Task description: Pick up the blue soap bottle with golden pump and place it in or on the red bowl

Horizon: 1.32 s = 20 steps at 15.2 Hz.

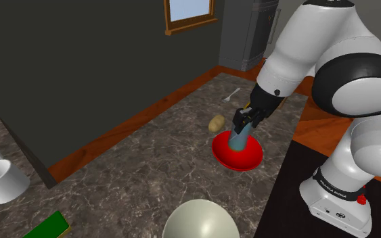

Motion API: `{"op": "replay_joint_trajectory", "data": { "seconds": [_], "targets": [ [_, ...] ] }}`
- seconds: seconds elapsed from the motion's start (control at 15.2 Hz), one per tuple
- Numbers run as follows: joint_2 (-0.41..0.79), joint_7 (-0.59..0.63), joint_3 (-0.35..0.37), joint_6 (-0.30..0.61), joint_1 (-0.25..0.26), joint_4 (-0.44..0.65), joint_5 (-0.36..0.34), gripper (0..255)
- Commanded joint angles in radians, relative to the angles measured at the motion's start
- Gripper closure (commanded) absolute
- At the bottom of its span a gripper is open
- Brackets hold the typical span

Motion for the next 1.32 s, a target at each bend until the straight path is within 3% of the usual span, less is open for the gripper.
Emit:
{"op": "replay_joint_trajectory", "data": {
  "seconds": [0.0,0.07,0.13,0.46,0.73,1.25],
  "targets": [
    [0.0,0.0,0.0,0.001,0.0,0.0,0.0,255],
    [0.0,0.0,0.0,0.001,0.0,0.0,0.0,255],
    [0.0,0.0,0.0,0.001,0.0,0.0,0.0,0],
    [0.0,0.0,0.0,0.0,0.0,0.0,0.0,0],
    [-0.052,0.006,-0.047,-0.148,-0.002,0.096,-0.036,0],
    [-0.052,0.006,-0.047,-0.148,-0.002,0.096,-0.036,0]
  ]
}}
